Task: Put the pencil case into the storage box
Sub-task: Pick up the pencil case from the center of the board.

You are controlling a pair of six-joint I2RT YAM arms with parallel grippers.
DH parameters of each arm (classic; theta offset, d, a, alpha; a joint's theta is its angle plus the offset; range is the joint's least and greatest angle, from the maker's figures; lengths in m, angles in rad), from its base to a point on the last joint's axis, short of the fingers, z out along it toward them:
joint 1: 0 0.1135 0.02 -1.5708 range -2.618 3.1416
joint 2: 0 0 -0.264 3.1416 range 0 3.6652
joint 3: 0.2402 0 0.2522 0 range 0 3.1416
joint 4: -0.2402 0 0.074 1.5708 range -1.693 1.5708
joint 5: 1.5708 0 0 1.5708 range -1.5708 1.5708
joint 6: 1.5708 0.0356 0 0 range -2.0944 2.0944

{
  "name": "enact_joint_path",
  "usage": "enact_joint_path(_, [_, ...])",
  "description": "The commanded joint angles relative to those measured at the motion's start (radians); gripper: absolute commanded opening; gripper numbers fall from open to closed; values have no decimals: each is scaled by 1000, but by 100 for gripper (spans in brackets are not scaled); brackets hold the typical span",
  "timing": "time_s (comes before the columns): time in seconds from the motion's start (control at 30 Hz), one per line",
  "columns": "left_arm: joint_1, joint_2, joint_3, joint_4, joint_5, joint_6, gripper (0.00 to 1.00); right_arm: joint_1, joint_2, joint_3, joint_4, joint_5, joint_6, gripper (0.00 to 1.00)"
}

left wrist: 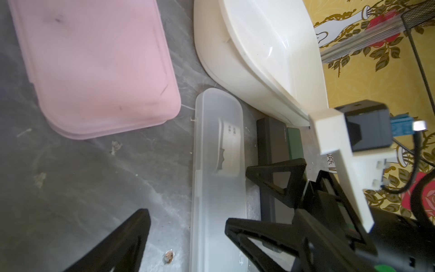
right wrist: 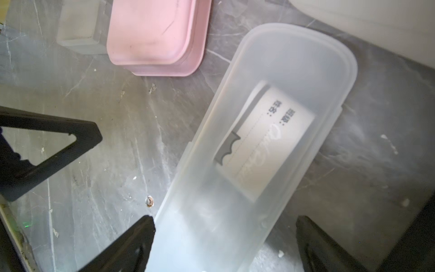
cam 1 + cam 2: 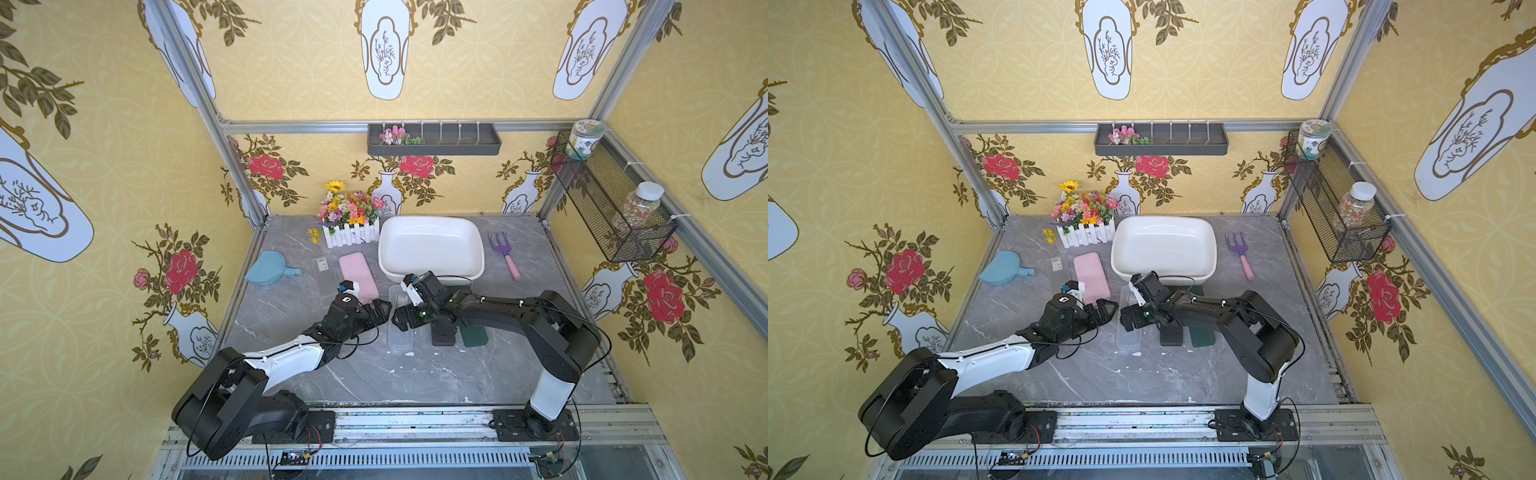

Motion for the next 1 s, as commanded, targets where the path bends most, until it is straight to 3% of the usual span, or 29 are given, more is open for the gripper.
enact_joint_path(0.0, [1,26,-3,59,2,-15,100,8,12,4,19,26,16,97])
enact_joint_path(0.3, [1,89,11,85,-9,-35,100,71,89,92,-51,140,1,97])
enact_joint_path(0.5, [2,49,-22,115,-37,-13,100,83,57,44,62,133,12,97])
enact_joint_path(0.73, [1,10,-56,154,-57,27,100,81,182,223,-84,104,31,97])
enact_joint_path(0.97, [1,44,-49,169,-49,34,100,87,176,193,-3,99,30,97])
